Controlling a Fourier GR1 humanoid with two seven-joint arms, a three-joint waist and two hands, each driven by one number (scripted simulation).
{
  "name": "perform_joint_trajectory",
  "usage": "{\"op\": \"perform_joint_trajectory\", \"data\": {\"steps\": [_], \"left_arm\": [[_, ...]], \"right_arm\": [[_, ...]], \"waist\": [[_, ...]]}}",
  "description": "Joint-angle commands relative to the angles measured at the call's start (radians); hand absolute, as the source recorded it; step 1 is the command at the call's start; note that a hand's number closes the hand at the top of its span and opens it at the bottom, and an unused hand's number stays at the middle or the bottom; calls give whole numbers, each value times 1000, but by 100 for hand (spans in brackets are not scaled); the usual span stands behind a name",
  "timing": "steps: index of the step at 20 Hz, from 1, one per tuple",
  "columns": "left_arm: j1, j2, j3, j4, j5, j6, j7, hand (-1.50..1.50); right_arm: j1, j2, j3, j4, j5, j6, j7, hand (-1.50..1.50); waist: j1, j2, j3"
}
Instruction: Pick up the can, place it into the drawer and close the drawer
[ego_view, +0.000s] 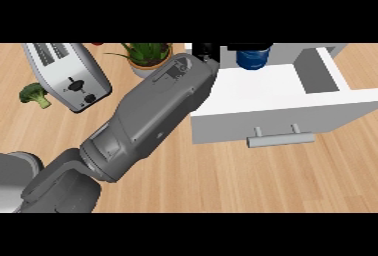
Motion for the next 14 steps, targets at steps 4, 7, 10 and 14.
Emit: {"op": "perform_joint_trajectory", "data": {"steps": [4,7,10,14], "left_arm": [[11,0,-61,12,72,64,-29,-150],[39,0,-57,54,86,29,-87,-150],[19,0,-84,41,113,65,-59,-150],[21,0,-106,-3,153,117,-87,-150]], "right_arm": [[-23,-35,-8,-26,-14,-36,52,-150],[-12,-6,0,-4,1,-4,11,-150],[23,-22,-26,-27,-55,19,22,-150],[-44,20,35,27,65,19,-28,-150]], "waist": [[-3,0,-1],[-8,5,0],[-17,0,0],[1,2,0]]}}
